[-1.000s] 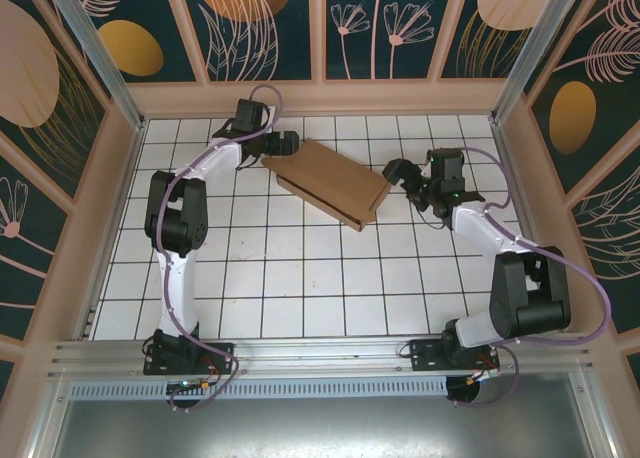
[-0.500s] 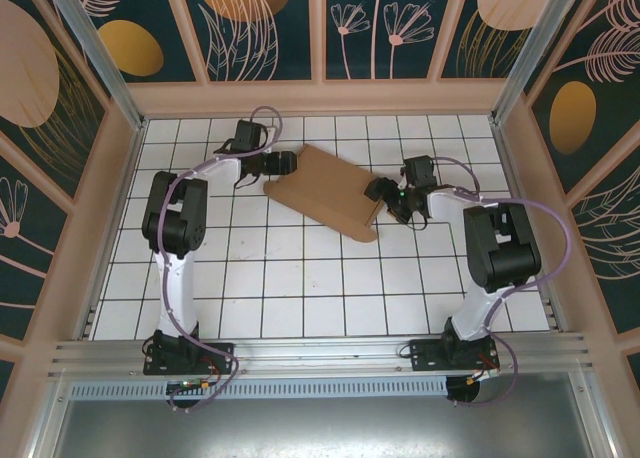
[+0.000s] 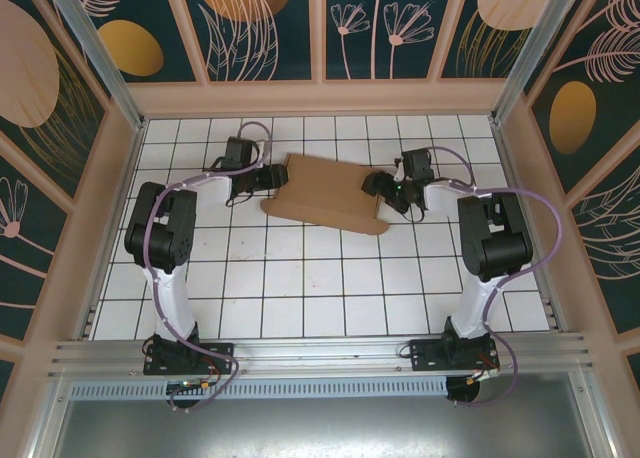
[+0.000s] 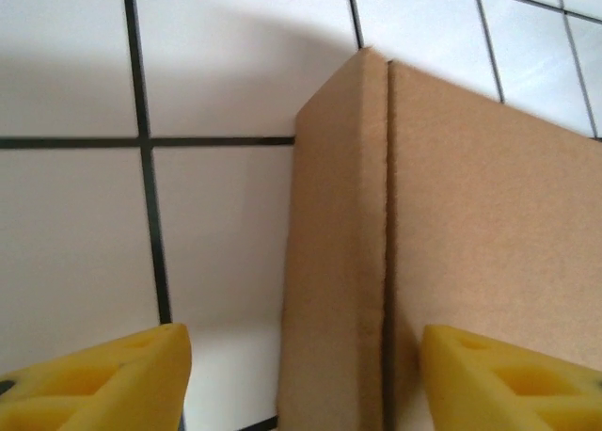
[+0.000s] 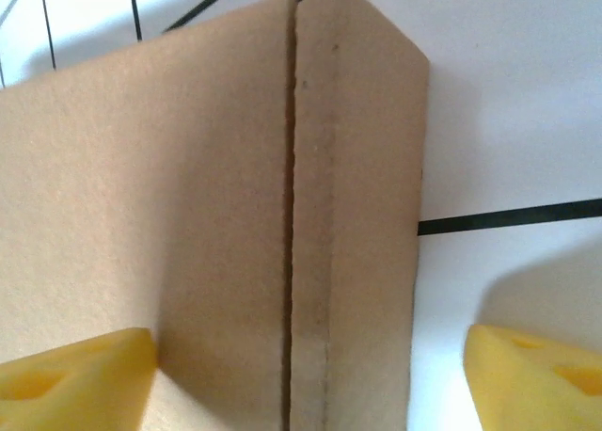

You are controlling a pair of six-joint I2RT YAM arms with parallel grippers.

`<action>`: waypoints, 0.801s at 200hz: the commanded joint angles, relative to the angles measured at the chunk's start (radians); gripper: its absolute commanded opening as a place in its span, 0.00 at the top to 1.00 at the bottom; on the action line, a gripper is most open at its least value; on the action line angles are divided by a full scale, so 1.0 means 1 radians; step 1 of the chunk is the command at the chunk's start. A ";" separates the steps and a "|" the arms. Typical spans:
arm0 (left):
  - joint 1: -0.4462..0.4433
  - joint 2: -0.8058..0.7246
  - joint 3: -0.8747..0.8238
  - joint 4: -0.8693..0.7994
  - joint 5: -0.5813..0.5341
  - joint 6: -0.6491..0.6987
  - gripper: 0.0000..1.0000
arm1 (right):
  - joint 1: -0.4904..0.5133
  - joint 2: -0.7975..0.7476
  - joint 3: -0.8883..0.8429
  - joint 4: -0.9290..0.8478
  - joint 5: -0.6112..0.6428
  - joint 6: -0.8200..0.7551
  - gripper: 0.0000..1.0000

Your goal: Fold the paper box

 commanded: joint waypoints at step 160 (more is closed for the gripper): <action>0.168 0.166 -0.028 0.060 0.366 -0.053 0.73 | -0.092 0.094 -0.007 0.136 -0.421 -0.021 0.01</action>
